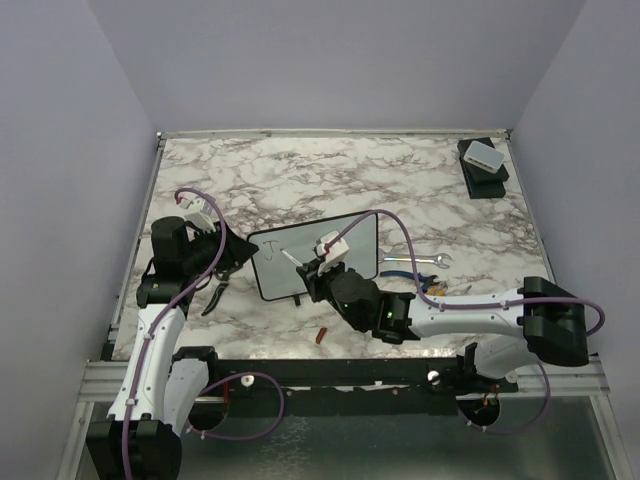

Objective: Write a sentence on the whiteboard

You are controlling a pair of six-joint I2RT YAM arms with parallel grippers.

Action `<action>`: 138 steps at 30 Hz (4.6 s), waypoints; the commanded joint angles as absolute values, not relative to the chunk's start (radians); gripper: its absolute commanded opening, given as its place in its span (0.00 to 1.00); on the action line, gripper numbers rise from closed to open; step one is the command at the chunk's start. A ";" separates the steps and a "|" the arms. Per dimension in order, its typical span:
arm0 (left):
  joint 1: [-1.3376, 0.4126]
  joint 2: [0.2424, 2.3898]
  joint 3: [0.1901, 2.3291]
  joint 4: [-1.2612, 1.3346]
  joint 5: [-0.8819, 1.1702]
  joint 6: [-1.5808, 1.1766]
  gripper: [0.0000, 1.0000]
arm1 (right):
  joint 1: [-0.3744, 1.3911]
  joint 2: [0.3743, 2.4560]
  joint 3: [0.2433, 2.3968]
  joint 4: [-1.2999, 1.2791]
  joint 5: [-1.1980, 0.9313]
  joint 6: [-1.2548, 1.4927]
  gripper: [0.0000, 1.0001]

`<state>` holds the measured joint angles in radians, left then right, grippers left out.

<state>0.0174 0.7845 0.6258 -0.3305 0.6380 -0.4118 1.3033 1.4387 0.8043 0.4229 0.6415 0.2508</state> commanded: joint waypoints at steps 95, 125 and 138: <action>0.007 0.775 0.617 -0.333 0.650 -0.419 0.33 | 1.303 1.422 0.804 0.489 0.703 0.161 0.01; -0.009 0.775 0.617 -0.333 0.649 -0.419 0.33 | 1.303 1.388 0.751 0.342 0.756 0.287 0.01; -0.009 0.772 0.615 -0.333 0.649 -0.419 0.33 | 1.312 1.290 0.724 0.379 0.729 0.237 0.01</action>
<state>-0.0017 0.7841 0.6258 -0.3302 0.6273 -0.4118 1.3098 1.3025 0.7261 0.3649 0.6716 0.2546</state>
